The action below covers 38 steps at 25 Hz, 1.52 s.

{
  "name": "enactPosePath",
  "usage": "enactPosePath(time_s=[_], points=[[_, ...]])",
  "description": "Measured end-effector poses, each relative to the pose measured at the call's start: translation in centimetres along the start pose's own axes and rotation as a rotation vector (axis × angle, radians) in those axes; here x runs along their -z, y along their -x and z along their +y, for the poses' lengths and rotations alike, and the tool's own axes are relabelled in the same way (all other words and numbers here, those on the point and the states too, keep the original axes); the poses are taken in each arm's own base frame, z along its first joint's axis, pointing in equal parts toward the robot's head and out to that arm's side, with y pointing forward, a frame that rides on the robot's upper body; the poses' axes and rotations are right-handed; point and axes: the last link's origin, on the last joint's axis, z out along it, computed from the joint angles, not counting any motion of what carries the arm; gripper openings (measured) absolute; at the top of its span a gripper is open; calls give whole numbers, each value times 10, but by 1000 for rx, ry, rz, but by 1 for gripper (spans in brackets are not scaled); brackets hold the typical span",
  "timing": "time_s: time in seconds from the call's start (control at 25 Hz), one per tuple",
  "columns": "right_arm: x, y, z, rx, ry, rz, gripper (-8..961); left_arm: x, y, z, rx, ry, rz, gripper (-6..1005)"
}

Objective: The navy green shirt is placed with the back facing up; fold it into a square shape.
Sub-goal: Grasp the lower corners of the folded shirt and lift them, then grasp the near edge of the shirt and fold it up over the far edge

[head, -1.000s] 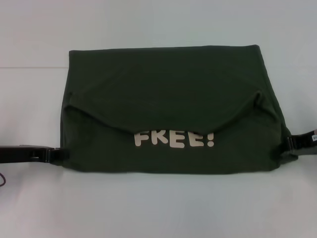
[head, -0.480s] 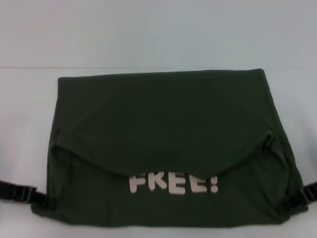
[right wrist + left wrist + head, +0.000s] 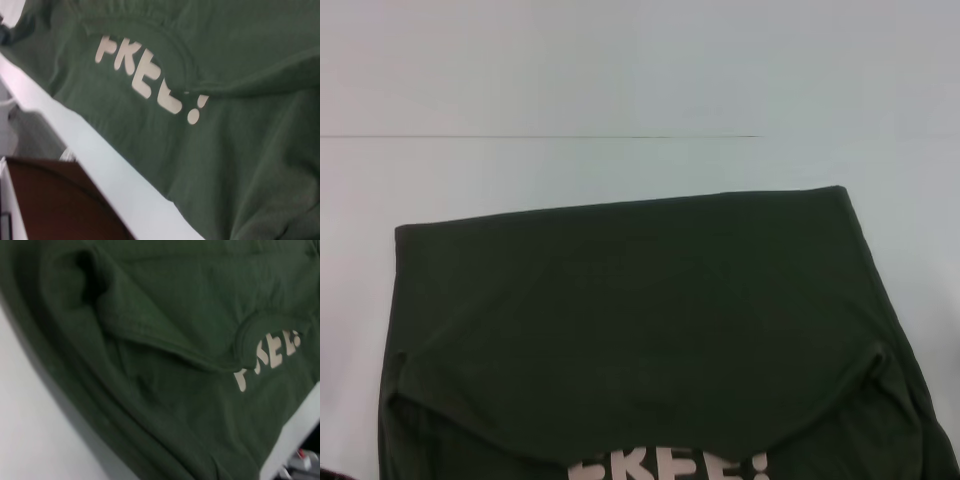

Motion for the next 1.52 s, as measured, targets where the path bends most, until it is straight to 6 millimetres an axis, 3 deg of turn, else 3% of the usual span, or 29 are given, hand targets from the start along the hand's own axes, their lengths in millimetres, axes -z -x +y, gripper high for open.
enactPosePath(time_s=[0.28, 0.52, 0.8, 1.08, 1.28, 1.52], points=[[-10, -8, 4, 40, 38, 42, 51, -3, 4, 0, 14, 11, -25, 59], [-8, -9, 4, 37, 57, -25, 51, 2, 1, 0, 21, 30, 38, 60], [11, -4, -3, -38, 111, -270, 51, 24, -3, -5, 55, 67, 216, 61], [34, 8, -26, -178, 92, -560, 50, 39, -14, -17, 115, 69, 434, 62], [28, 30, -43, -277, 27, -743, 50, 42, -25, -24, 154, 85, 581, 63], [17, 48, -49, -297, -25, -842, 50, 35, -43, -31, 189, 87, 708, 64]])
